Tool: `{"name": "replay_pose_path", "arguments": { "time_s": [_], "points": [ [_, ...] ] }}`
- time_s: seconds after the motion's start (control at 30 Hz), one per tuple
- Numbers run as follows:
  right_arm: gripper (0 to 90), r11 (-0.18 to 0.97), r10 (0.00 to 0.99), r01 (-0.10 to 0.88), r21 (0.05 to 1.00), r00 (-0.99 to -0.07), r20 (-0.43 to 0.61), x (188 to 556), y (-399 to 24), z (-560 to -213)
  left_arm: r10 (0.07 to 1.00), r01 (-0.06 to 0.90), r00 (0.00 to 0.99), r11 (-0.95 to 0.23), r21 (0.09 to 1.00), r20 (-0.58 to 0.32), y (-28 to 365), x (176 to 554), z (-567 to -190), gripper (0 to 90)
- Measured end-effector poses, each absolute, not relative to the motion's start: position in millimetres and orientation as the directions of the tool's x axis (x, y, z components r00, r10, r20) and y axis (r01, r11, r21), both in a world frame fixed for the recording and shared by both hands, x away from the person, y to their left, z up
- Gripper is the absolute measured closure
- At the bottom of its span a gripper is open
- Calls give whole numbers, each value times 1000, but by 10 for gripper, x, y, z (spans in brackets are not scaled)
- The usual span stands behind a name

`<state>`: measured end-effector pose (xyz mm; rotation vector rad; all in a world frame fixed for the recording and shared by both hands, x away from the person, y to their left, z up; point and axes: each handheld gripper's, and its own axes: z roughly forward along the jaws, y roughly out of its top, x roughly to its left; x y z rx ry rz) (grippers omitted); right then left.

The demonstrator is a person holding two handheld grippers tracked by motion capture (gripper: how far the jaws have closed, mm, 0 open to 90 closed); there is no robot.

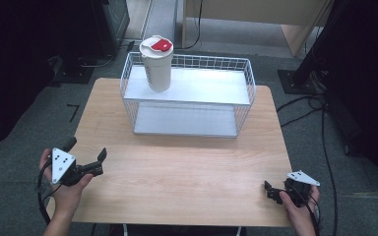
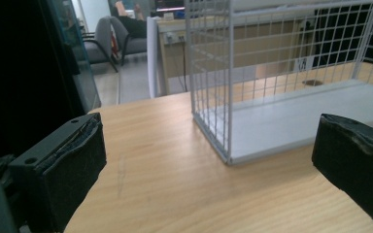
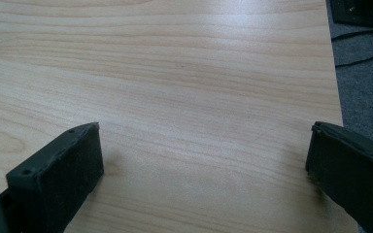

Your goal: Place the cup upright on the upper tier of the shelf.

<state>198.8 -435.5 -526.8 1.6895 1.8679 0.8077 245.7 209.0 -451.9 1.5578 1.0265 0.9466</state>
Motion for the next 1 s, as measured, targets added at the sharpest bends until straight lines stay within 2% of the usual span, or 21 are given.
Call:
{"name": "replay_pose_path", "arguments": {
  "time_s": [0.5, 0.6, 0.83, 1.0],
  "points": [
    [0, 54, 994, 703, 709, -106, 28, 1989, -4350, -5268, 955, 303, 293, -139, 943, 47, 2339, 2237, -4879, 0],
    [0, 54, 994, 703, 709, -105, 28, 1989, -4350, -5268, 954, 356, 299, -146, 923, 36, 2364, 2226, -4969, 0],
    [0, 54, 994, 703, 709, -105, 28, 1989, -4350, -5268, 943, 447, 325, -222, 866, 74, 2388, 2183, -5120, 0],
    [0, 55, 994, 703, 709, -106, 28, 1989, -4351, -5268, 952, 504, 302, -209, 838, 55, 2452, 2194, -5124, 0]
  ]
}}
